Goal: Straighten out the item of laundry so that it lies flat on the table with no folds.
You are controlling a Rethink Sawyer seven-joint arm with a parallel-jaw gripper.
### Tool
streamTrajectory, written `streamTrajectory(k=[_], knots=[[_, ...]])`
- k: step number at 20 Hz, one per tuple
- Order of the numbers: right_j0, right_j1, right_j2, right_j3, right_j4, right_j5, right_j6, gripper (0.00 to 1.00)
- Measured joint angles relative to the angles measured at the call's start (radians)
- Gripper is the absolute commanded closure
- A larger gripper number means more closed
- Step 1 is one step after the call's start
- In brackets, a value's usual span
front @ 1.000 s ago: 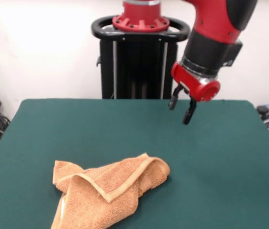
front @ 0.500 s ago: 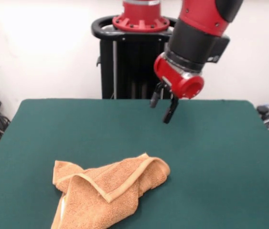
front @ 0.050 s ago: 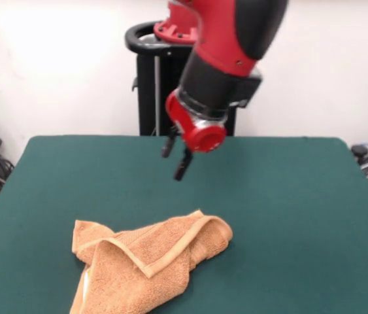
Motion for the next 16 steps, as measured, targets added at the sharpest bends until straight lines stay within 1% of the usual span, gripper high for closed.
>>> streamTrajectory(k=[2,3,6,8,13,16], knots=[[-0.012,0.003,0.000,0.000,-0.008,-0.014,0.000,0.00],[-0.032,0.006,0.002,0.000,-0.022,-0.046,0.000,0.00],[-0.055,0.008,0.007,0.000,-0.041,-0.087,0.000,0.00],[-0.066,0.008,0.007,-0.001,-0.049,-0.097,0.000,0.00],[-0.060,0.011,0.006,-0.011,-0.050,-0.094,0.000,0.00],[-0.031,0.026,0.001,-0.045,-0.050,-0.056,0.000,0.00]])
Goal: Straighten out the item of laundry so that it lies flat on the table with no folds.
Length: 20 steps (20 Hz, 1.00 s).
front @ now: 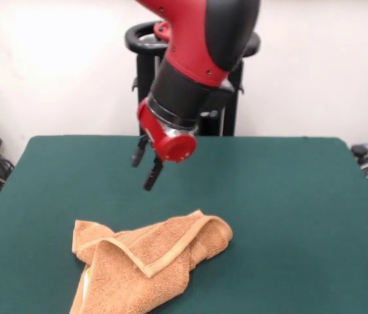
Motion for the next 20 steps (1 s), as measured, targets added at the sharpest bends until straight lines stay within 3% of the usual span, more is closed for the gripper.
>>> streamTrajectory(k=[10,20], knots=[[0.074,0.024,-0.001,-0.090,0.000,0.201,0.000,0.00],[0.106,0.029,-0.001,-0.124,0.000,0.223,0.000,0.00]])
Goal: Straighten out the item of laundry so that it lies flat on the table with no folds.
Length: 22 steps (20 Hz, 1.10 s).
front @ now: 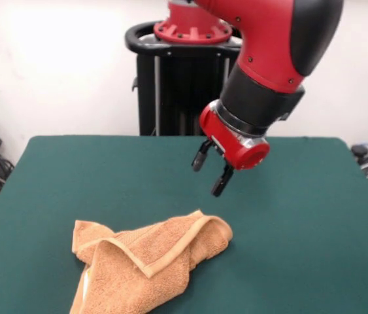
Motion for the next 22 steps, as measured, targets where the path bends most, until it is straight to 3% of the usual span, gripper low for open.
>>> streamTrajectory(k=[8,18,22], knots=[[0.024,0.003,-0.002,0.004,0.000,0.032,0.000,0.00],[0.102,-0.102,-0.006,0.040,0.000,0.058,0.000,0.00],[0.130,-0.105,-0.016,0.024,-0.001,0.071,0.000,0.00]])
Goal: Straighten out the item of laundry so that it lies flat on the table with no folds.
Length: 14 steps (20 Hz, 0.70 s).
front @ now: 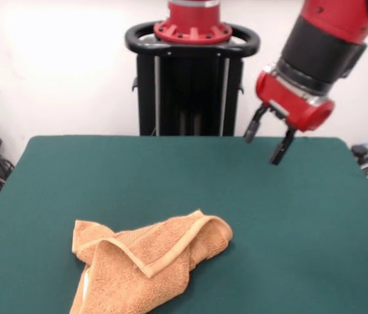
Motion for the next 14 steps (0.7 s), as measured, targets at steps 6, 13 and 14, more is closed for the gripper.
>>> streamTrajectory(k=[6,13,14], knots=[[-0.009,0.002,0.006,-0.011,0.012,0.001,0.000,0.00],[-0.097,0.023,0.030,-0.006,0.082,0.001,0.000,0.00],[-0.106,0.028,0.032,-0.005,0.087,0.001,0.000,0.00]])
